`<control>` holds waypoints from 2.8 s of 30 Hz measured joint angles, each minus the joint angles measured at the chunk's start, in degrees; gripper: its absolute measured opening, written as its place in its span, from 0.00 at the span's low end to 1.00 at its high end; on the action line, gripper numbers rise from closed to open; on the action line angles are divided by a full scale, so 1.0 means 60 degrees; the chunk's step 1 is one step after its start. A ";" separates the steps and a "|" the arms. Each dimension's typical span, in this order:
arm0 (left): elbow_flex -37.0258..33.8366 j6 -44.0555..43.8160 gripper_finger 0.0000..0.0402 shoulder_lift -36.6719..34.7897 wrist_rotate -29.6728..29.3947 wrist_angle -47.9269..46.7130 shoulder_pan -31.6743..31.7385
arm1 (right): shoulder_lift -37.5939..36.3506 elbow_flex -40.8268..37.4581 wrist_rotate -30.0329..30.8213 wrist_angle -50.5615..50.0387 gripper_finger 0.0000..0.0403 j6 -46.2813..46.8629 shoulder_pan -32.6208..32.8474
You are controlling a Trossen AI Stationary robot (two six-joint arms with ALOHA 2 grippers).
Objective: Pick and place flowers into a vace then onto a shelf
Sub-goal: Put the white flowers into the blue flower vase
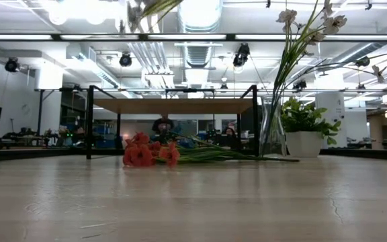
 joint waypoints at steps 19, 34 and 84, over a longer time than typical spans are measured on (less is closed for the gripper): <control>-0.2589 0.0382 0.27 -0.4440 -0.0108 0.2416 0.0104 | -0.3060 -0.2874 0.0396 0.2360 0.03 0.0550 0.0132; -1.5690 0.1864 0.27 -1.2839 -0.0146 1.3465 0.0240 | -0.5919 -0.6743 0.0276 0.8445 0.03 -0.2347 0.0487; -2.1010 0.1270 0.27 -1.7610 -0.0841 1.4865 0.0630 | -0.7921 -1.4198 -0.0966 1.9231 0.03 -0.2197 0.1475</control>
